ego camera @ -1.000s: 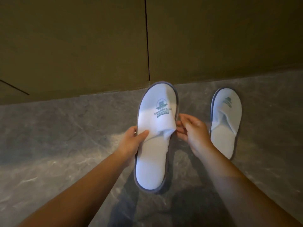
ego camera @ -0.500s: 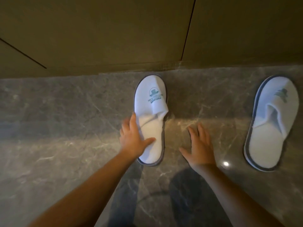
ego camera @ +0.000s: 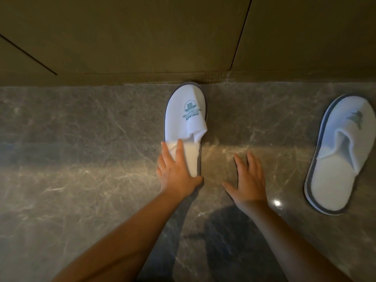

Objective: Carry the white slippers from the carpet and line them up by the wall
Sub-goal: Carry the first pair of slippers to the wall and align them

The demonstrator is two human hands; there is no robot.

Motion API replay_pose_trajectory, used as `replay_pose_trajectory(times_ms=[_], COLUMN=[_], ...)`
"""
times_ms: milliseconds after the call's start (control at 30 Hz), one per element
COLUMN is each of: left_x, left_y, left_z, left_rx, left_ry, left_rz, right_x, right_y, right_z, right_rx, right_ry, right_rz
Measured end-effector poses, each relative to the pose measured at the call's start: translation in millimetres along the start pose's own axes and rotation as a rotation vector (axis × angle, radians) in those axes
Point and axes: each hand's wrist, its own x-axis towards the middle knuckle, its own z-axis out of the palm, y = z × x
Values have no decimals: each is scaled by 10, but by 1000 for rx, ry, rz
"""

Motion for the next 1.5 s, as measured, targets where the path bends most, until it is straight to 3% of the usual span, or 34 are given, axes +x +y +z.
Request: replay_pose_trajectory(times_ms=[200,267,433,533,733,933,1167,1500], left_x=[44,35,-56,-128,-126,-109,-64,-95], left_y=[39,28,-28,-47,-20,-40,-139,-258], left_z=[-55,-62,-118,-130,-151,-204,-312,-256], left_rx=[9,2,14,3,100,152,223,289], left_ry=[0,-9,25,0,-57,-125,-265,-250], left_rz=[-18,-5,159,280,276,285,377,380], right_x=[-8,-47,-212,-275,-298,-364,-355,-239], right_y=[-1,35,422,709,987,878,276,-71], right_z=[-74,-150,-383,-488,-560,-545,-152,79], right_rx=[62,166,40,-4,140,301,293,273], right_ry=[-9,84,425,449,449,547,397,354], right_rz=[-22,4,277,464,631,535,280,329])
